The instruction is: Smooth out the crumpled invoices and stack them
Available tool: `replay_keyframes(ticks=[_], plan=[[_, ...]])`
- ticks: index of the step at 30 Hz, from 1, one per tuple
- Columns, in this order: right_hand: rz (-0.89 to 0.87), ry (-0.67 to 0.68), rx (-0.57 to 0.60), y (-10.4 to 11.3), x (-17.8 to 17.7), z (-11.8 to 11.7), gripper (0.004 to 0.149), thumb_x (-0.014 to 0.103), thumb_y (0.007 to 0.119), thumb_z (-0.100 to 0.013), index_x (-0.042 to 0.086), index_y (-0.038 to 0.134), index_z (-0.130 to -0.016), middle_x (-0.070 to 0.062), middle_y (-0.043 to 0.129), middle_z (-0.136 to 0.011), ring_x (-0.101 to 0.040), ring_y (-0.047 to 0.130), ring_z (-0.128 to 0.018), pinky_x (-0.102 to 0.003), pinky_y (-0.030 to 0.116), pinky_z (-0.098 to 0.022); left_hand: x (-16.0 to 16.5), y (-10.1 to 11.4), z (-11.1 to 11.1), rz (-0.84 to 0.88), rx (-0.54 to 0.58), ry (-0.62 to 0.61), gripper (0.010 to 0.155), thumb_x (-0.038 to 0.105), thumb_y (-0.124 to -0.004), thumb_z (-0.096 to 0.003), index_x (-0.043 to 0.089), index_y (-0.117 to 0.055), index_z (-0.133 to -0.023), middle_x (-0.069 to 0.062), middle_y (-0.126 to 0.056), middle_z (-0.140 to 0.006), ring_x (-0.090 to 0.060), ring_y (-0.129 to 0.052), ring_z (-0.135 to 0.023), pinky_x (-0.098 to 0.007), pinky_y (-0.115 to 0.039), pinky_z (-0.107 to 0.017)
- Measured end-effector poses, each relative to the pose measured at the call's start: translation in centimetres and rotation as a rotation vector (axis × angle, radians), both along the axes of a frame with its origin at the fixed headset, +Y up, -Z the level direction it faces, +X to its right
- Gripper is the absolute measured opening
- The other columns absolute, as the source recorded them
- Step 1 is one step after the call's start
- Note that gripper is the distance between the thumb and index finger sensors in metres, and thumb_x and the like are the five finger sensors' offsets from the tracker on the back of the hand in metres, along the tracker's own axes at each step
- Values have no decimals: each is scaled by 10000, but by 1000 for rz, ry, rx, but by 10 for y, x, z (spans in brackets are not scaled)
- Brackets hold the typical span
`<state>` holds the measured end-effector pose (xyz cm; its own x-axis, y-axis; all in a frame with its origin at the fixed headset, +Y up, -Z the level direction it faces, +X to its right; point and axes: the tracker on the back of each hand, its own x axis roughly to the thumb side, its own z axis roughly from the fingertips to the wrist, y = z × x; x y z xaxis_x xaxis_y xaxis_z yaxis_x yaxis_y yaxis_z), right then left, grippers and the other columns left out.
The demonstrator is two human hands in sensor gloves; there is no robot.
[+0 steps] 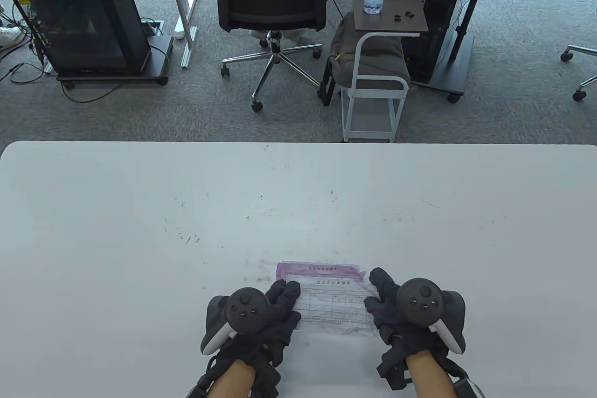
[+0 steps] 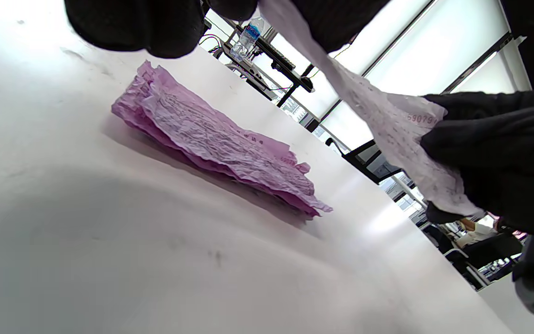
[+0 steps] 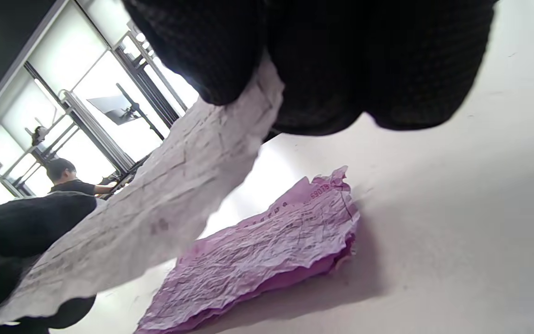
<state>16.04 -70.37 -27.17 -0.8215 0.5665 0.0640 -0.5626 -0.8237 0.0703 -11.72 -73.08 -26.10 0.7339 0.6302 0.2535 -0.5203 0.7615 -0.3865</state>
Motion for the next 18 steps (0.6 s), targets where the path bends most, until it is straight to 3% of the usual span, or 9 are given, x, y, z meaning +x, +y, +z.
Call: replay_keyframes(ticks=[9, 18], plan=[[199, -38, -92, -28, -30, -53, 652, 192, 835, -507, 8, 483, -1024, -192, 864, -768, -260, 942, -502, -463, 864, -389, 4, -25, -45, -177, 21, 25, 596, 243, -687, -607, 91, -442, -1129, -153, -272, -1130, -611, -443, -961, -655, -544, -644], [381, -20, -134, -56, -51, -68, 641, 194, 838, -504, 12, 502, -1019, -188, 873, -762, -256, 940, -509, -460, 863, -395, 6, -50, -52, -274, -22, 15, 598, 238, -683, -611, 85, -430, -1131, -153, -244, -1129, -638, -357, -959, -679, -481, -651]])
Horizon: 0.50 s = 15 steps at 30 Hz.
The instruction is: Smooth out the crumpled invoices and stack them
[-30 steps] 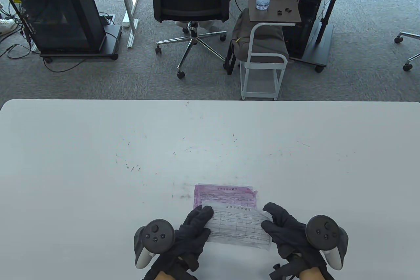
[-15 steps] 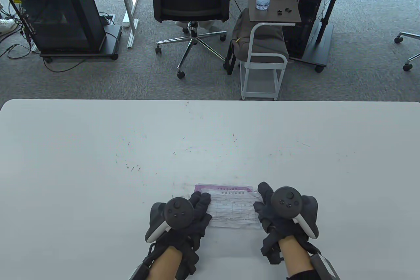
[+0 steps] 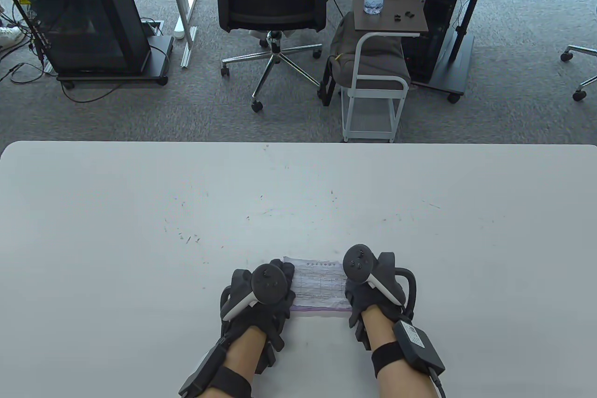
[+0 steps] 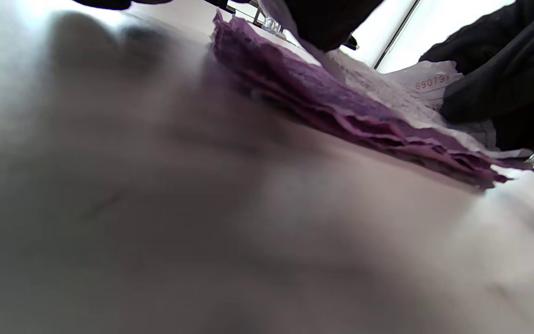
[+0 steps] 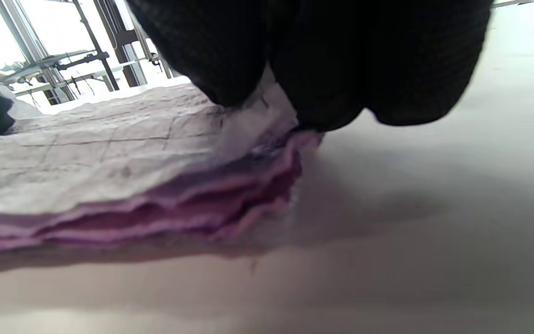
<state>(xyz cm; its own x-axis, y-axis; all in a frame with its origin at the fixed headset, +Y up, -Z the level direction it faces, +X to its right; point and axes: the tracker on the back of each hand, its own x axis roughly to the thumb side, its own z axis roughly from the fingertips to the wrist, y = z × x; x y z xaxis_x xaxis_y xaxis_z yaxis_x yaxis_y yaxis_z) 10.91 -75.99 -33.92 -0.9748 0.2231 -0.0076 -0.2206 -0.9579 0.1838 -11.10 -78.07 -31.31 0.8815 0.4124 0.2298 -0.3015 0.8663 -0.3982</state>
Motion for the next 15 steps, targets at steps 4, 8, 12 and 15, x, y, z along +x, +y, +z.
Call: replay_keyframes(ticks=[4, 8, 12, 15], plan=[[106, 23, 3, -10, -12, 2, 618, 191, 842, -502, 22, 532, -1009, -184, 872, -747, -251, 927, -518, -457, 856, -403, -1, -6, 0, -28, -26, -6, 606, 242, -691, -611, 86, -424, -1132, -166, -207, -1123, -633, -293, -957, -669, -413, -661], [205, 28, 18, -11, -18, 4, 650, 229, 860, -495, 36, 522, -1016, -167, 852, -768, -244, 920, -531, -448, 854, -409, -4, -9, 1, -84, -43, -5, 621, 259, -716, -607, 88, -432, -1133, -210, -179, -1113, -627, -265, -961, -662, -387, -661], [220, -10, -36, -7, -6, 8, 722, 342, 833, -519, 22, 447, -1040, -290, 688, -935, -328, 876, -637, -499, 829, -450, -12, -9, 2, -4, -40, 28, 599, 258, -717, -604, 123, -469, -1132, -241, -174, -1104, -617, -265, -966, -653, -382, -662], [95, -76, -120, -5, 16, 14, 729, 376, 772, -556, 11, 381, -1050, -345, 599, -980, -413, 798, -748, -509, 805, -487, -21, -8, 3, 89, -63, 42, 598, 263, -705, -606, 126, -461, -1134, -240, -165, -1103, -608, -260, -974, -644, -374, -668]])
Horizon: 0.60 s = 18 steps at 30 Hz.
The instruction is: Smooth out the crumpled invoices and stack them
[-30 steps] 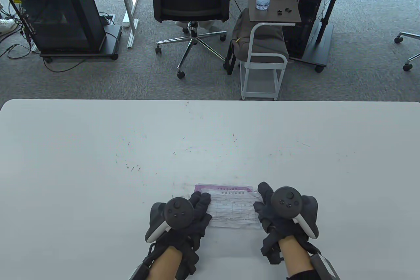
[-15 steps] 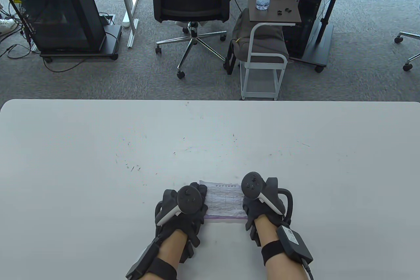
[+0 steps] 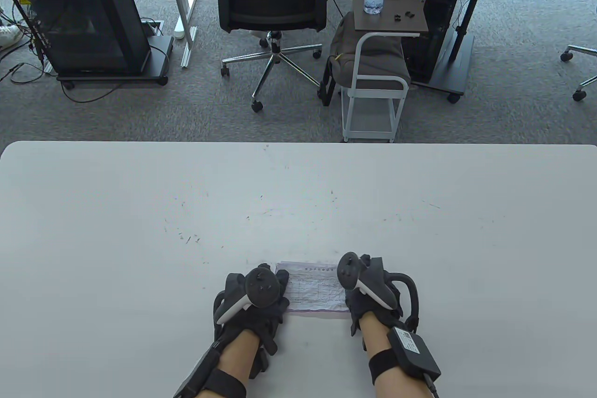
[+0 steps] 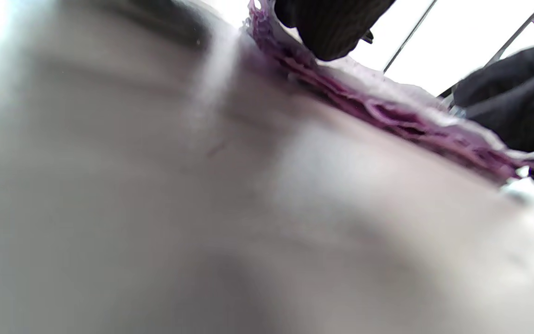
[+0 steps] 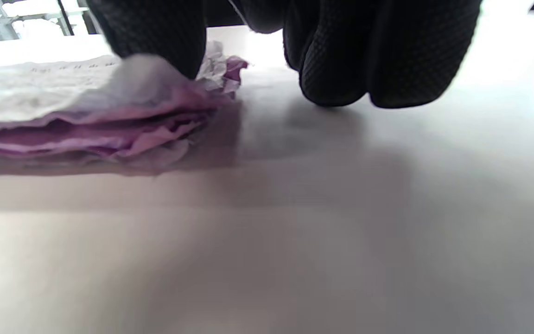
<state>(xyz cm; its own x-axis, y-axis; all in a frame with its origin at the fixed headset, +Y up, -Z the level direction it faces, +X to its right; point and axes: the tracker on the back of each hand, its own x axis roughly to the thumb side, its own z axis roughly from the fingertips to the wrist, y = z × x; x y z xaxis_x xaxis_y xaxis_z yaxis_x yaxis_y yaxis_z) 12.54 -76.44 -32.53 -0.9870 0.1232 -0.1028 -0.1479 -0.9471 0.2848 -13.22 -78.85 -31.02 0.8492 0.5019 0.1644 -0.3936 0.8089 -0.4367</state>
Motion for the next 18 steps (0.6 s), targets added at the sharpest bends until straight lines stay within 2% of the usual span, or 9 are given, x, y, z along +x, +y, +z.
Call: replay_keyframes(ticks=[3, 6, 10, 12, 15, 18], plan=[[-310, -72, 35, -1, 27, 16, 682, 333, 741, -570, 5, 378, -1044, -375, 539, -994, -442, 729, -798, -535, 762, -517, -15, 5, 1, 145, -3, 77, 596, 271, -685, -608, 110, -456, -1134, -251, -182, -1102, -605, -307, -987, -641, -412, -672], [-545, -132, 63, -3, 47, 34, 659, 324, 704, -584, 2, 363, -1046, -392, 488, -1014, -472, 681, -841, -538, 702, -562, -31, 8, 6, 369, 14, 222, 585, 271, -684, -606, 76, -494, -1124, -259, -295, -1106, -575, -455, -993, -621, -517, -665], [-816, -240, 142, -13, 64, 47, 635, 310, 675, -592, -7, 364, -1046, -402, 442, -1031, -494, 637, -869, -533, 646, -582, -43, 6, 13, 548, -76, 292, 615, 321, -651, -624, 38, -454, -1134, -287, -321, -1105, -581, -474, -997, -622, -548, -664], [-836, -209, 191, -17, 67, 48, 619, 304, 666, -593, -8, 380, -1044, -404, 468, -1023, -486, 655, -864, -503, 660, -573, -41, 3, 16, 613, -108, 331, 643, 349, -632, -631, 8, -424, -1135, -321, -304, -1095, -602, -461, -990, -611, -542, -668], [-826, -148, 140, -13, 67, 43, 613, 310, 640, -602, -19, 372, -1044, -424, 458, -1021, -505, 658, -865, -517, 679, -570, -37, -1, 15, 738, -174, 368, 675, 386, -600, -640, -6, -377, -1142, -335, -268, -1094, -613, -426, -995, -617, -531, -673], [-860, -135, 143, -15, 60, 41, 609, 311, 635, -603, -29, 382, -1040, -440, 470, -1009, -505, 676, -852, -510, 698, -562, -29, -3, 12, 815, -233, 366, 697, 403, -589, -648, -19, -345, -1146, -349, -229, -1090, -626, -378, -999, -632, -518, -677]])
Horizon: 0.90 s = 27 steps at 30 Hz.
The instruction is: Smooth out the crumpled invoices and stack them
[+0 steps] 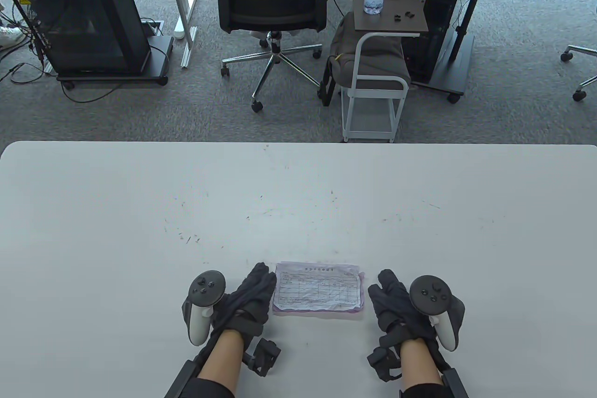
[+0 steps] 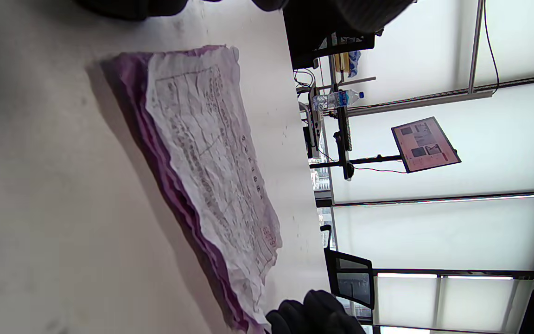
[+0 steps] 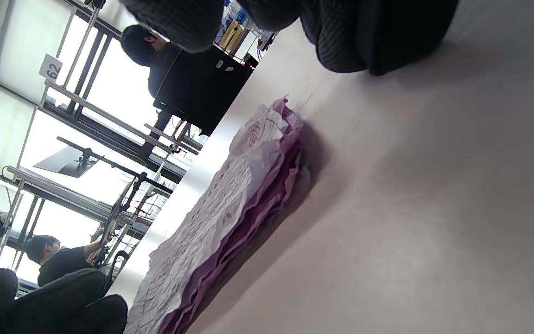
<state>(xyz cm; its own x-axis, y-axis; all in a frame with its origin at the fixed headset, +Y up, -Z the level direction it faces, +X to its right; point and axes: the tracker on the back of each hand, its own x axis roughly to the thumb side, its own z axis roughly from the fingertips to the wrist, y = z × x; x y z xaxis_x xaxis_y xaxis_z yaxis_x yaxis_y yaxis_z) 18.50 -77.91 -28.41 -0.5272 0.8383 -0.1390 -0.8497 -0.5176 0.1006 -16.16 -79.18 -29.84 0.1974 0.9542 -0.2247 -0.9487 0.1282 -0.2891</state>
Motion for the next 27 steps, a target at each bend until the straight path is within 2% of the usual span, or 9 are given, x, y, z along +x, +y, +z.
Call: replay_keyframes(ticks=[8, 13, 15, 19, 23, 27], plan=[[-27, 100, 9, 1, -33, -6, 611, 318, 635, -604, -28, 384, -1040, -450, 489, -998, -517, 694, -836, -516, 715, -551, 5, -3, -2, 46, -13, -40, 720, 431, -578, -651, -20, -319, -1148, -351, -217, -1089, -626, -371, -1002, -633, -527, -682], [9, 53, 23, 3, -23, -5, 613, 320, 642, -604, -35, 391, -1036, -450, 512, -989, -522, 715, -818, -518, 740, -533, -12, 0, -5, 1, 40, 21, 697, 424, -580, -654, -9, -350, -1149, -335, -244, -1099, -639, -392, -992, -638, -535, -680], [1, 46, 19, 2, -19, -4, 615, 321, 643, -603, -38, 394, -1035, -449, 516, -987, -513, 719, -818, -509, 745, -532, -15, -3, -4, 30, 16, 26, 700, 427, -580, -655, -9, -346, -1151, -336, -240, -1100, -645, -384, -992, -641, -532, -682], [14, 70, 23, 3, -24, -4, 616, 323, 645, -604, -35, 393, -1036, -445, 512, -990, -515, 713, -820, -514, 737, -534, -4, -7, -3, 101, -16, -23, 704, 423, -578, -658, -9, -326, -1153, -334, -219, -1101, -626, -368, -1006, -629, -528, -691], [54, 86, 33, 5, -28, -4, 612, 330, 650, -603, -19, 401, -1039, -432, 526, -994, -511, 722, -817, -515, 741, -531, 3, -4, -6, 42, 2, -56, 697, 415, -584, -655, -9, -339, -1150, -334, -230, -1098, -628, -384, -996, -622, -534, -688], [105, 24, 46, 5, -15, -3, 580, 318, 649, -601, -9, 441, -1032, -414, 572, -983, -492, 760, -787, -494, 777, -504, -6, -1, -4, 21, 40, 5, 670, 397, -589, -656, -2, -376, -1150, -311, -253, -1111, -643, -406, -984, -631, -536, -684]])
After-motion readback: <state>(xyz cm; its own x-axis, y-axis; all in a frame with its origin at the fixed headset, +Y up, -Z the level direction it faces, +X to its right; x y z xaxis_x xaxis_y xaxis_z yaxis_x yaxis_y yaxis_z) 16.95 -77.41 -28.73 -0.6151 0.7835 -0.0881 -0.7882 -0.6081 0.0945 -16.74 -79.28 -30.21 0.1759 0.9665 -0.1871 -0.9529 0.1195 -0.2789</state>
